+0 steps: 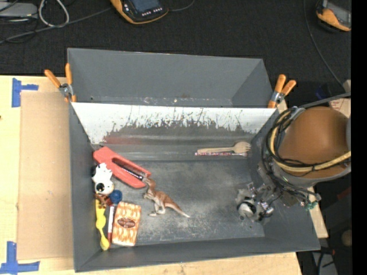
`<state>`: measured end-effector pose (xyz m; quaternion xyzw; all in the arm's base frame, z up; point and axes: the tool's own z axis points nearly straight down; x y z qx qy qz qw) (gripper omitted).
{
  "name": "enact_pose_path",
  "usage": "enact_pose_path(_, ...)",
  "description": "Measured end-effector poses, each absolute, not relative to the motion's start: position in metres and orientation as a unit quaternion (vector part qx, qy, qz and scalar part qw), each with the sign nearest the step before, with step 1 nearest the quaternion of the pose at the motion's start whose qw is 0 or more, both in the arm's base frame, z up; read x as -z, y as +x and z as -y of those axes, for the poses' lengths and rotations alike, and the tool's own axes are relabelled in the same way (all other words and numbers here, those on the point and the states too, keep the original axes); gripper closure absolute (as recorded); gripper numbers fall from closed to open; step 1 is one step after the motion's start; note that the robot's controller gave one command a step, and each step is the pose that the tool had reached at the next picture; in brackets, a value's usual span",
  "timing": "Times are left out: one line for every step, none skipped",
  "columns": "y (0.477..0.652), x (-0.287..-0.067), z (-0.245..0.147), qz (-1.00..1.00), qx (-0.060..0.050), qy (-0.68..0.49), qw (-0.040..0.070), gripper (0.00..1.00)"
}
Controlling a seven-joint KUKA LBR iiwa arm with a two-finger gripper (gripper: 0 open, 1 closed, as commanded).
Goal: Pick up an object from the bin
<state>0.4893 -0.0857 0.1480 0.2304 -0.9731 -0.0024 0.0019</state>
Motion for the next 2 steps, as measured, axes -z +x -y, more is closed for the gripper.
enact_pose_path(0.489, -0.172, 0.085, 0.973, 0.003, 0.229, 0.002, 1.00)
enact_pose_path(0.489, -0.190, 0.085, 0.974, 0.003, 0.228, 0.002, 1.00)
